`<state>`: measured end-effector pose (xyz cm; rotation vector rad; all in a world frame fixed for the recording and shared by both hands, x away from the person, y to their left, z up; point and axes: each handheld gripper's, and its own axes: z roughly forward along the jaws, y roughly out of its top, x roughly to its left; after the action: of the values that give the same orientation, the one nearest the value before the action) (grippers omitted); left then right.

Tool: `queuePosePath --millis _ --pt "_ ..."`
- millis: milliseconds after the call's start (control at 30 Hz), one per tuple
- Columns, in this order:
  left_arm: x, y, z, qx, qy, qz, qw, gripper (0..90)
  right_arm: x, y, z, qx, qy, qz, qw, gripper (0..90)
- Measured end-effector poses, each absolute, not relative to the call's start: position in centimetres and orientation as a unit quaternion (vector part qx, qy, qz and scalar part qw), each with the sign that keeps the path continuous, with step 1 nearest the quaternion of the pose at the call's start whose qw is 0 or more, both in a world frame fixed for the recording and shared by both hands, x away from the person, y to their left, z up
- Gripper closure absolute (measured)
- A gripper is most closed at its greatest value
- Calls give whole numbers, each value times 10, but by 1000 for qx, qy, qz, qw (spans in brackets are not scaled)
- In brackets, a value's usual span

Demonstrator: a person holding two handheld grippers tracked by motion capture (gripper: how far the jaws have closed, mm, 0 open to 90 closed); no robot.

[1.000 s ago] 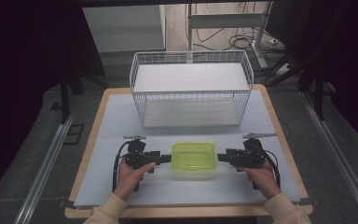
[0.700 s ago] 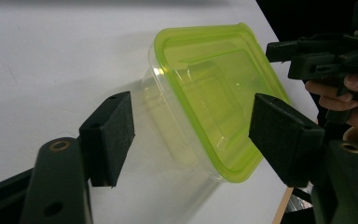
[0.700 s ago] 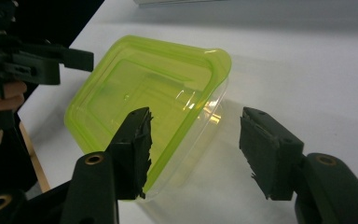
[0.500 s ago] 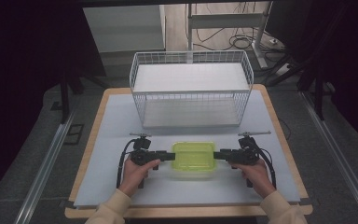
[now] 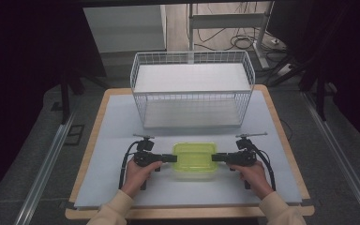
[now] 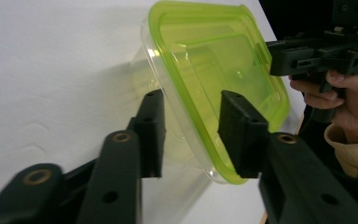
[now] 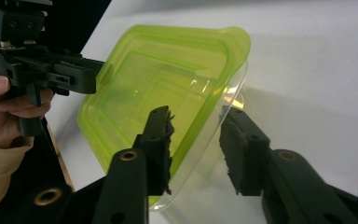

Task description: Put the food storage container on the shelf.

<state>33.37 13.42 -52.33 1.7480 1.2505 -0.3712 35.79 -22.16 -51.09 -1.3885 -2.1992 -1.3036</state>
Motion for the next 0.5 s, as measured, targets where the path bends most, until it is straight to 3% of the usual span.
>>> queuePosePath --millis 500 --pt "324 136 -517 703 499 -162 480 776 355 -225 -509 -493 -727 -457 138 773"
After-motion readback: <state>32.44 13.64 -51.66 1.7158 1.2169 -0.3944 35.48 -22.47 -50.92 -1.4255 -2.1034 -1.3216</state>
